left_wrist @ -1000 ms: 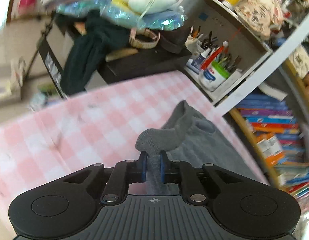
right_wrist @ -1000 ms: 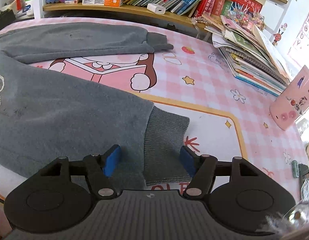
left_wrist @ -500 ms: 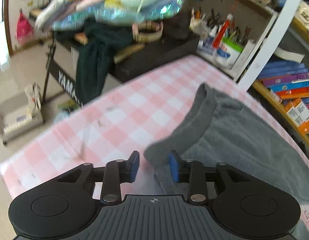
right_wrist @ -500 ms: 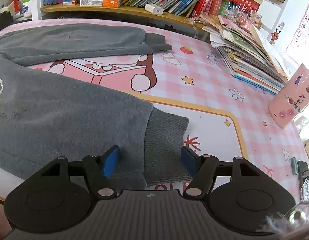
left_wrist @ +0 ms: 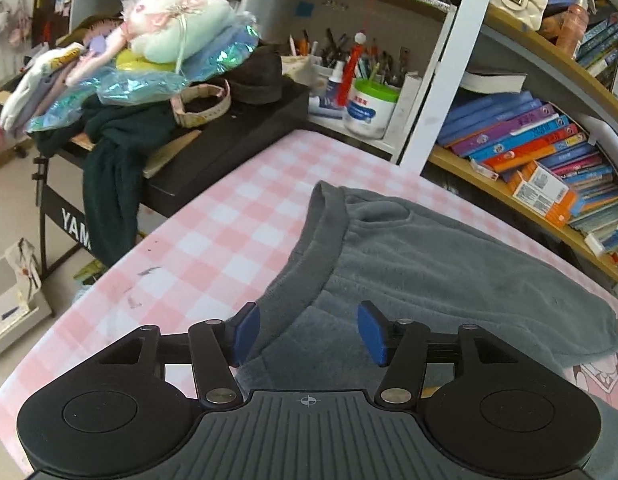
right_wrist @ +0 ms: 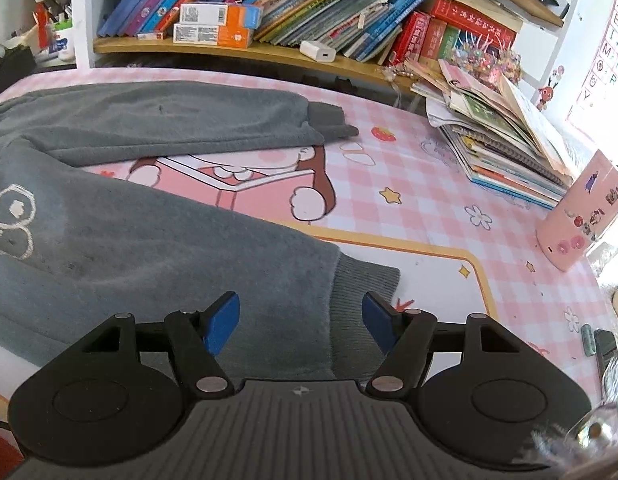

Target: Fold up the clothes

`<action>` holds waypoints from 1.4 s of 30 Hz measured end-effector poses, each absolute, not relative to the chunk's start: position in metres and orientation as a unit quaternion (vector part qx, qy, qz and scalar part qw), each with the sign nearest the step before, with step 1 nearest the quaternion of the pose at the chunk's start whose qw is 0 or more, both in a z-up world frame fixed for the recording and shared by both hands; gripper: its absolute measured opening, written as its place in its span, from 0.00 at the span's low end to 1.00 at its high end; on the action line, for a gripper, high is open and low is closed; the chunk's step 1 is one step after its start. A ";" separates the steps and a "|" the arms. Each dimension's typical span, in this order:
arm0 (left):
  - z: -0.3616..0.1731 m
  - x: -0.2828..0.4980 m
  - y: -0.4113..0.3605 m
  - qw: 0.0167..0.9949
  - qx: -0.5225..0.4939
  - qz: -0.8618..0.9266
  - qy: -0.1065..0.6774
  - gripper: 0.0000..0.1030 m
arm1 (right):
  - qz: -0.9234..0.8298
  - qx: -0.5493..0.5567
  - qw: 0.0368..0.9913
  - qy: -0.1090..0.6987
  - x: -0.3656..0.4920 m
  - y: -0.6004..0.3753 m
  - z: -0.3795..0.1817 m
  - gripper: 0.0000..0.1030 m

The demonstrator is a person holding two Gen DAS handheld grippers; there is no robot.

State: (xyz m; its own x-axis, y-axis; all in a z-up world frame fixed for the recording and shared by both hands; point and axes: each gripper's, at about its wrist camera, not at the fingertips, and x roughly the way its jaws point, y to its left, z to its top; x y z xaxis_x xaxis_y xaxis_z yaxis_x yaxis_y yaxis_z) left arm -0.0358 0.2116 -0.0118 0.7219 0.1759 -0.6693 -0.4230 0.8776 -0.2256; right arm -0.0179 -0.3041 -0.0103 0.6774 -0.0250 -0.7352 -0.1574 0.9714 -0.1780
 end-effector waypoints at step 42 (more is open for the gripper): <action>-0.006 0.001 0.185 0.937 -0.113 0.044 0.327 0.65 | 0.127 -0.144 0.907 0.376 0.031 -0.225 0.035 0.66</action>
